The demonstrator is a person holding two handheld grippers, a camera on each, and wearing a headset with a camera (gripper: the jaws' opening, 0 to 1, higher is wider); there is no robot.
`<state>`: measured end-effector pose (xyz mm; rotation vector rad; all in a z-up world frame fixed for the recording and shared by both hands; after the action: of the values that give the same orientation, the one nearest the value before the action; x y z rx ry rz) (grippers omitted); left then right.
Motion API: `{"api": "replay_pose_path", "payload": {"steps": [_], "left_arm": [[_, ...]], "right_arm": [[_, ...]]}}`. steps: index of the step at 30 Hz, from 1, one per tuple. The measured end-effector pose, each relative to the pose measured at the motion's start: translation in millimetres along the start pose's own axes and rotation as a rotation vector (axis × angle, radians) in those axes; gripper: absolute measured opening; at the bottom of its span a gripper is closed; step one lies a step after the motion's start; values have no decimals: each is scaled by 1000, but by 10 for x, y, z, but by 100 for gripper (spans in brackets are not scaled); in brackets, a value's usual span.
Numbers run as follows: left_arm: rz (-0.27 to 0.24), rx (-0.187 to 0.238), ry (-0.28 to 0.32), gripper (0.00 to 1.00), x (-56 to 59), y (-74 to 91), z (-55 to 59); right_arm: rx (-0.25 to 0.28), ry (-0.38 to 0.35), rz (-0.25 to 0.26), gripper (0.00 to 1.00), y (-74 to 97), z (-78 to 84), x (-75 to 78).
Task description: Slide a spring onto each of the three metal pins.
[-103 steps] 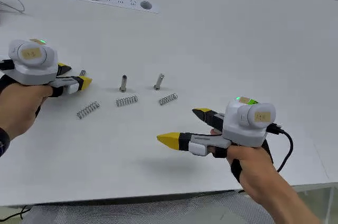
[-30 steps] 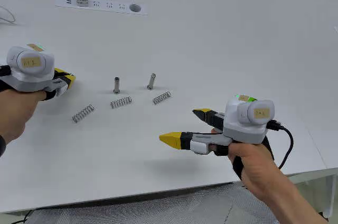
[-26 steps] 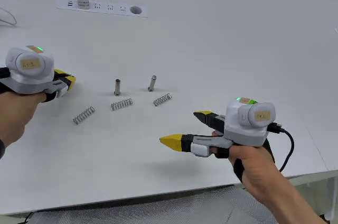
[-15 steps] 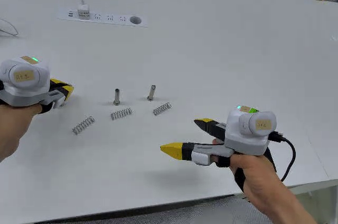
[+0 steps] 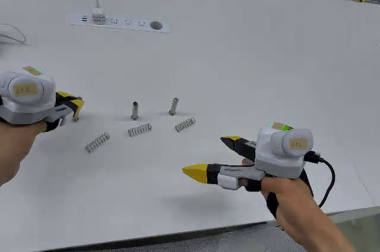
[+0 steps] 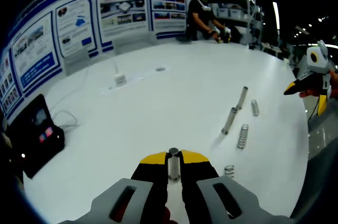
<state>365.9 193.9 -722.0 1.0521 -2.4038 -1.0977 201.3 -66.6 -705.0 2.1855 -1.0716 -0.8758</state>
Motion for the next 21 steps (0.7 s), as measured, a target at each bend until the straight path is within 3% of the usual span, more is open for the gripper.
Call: {"api": "replay_pose_path", "payload": {"steps": [14,21], "left_arm": [[4,-1,20,7,-27,-7,12],[14,2,20,7,39,-13,2]], "right_arm": [[-1,-5,-3,87,-11,18,-4],[-2,-6,-1,87,-10,37,-9]]}}
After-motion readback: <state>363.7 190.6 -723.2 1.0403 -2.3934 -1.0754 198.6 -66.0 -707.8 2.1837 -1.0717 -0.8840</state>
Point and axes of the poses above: the centre of the closed fingertips' face, and the gripper's own axes: y roughly backward along the fingers, x roughly to its right, z roughly out of its underside, the point moved 4 cm from there along y, roughly backward along the fingers, and after that the axes turned 12 degrees about -x, right-handed, at the moved point
